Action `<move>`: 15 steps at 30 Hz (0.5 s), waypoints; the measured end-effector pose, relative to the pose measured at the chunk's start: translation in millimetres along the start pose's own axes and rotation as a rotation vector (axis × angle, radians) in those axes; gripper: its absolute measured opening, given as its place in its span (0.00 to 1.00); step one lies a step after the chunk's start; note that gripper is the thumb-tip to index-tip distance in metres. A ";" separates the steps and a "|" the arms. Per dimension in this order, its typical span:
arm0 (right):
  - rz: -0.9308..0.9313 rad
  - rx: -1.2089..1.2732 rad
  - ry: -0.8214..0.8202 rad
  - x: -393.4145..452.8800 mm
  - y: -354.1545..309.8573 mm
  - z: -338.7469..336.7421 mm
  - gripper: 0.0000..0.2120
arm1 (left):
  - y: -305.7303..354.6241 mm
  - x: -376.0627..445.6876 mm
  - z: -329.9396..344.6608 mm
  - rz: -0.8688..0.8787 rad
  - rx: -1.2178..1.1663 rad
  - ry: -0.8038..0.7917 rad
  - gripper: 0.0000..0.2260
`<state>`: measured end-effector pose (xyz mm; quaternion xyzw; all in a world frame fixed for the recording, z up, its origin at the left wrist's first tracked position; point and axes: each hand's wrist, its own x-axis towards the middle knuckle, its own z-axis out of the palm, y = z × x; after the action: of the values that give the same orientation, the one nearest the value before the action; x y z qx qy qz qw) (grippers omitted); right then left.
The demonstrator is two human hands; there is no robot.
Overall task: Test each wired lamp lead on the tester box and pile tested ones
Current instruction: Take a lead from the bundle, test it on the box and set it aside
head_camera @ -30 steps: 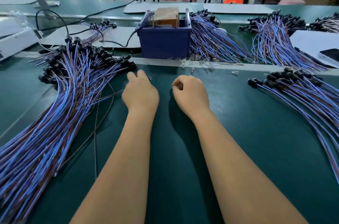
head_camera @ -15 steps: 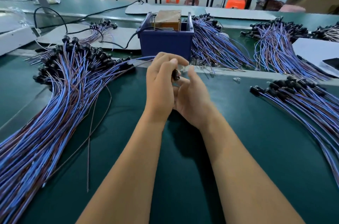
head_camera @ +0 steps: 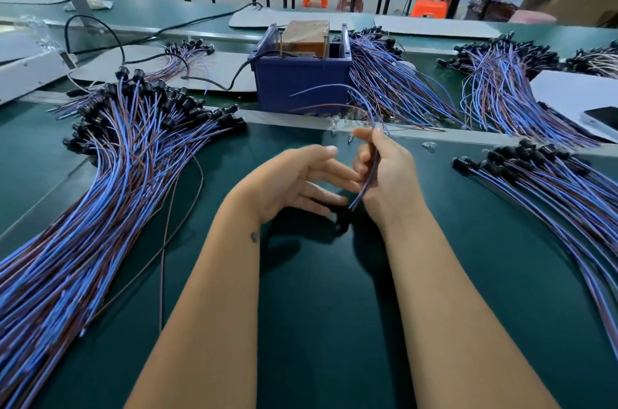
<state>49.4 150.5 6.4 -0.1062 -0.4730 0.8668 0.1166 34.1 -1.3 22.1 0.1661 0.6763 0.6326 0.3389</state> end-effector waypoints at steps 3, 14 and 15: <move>0.135 0.031 -0.184 -1.8 -2.3 -0.2 0.15 | -1.7 3.1 -7.1 0.079 -0.074 0.297 0.18; 0.167 -0.482 -0.458 -17.3 7.7 14.7 0.15 | -6.2 8.1 -5.1 0.229 -0.185 0.549 0.09; 0.142 -0.456 -0.410 -16.8 9.2 15.4 0.14 | -6.5 7.8 -5.0 0.228 -0.183 0.518 0.09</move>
<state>59.9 128.3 8.0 0.0147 -0.6603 0.7477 -0.0689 26.5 -0.9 13.7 0.0428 0.6573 0.7463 0.0954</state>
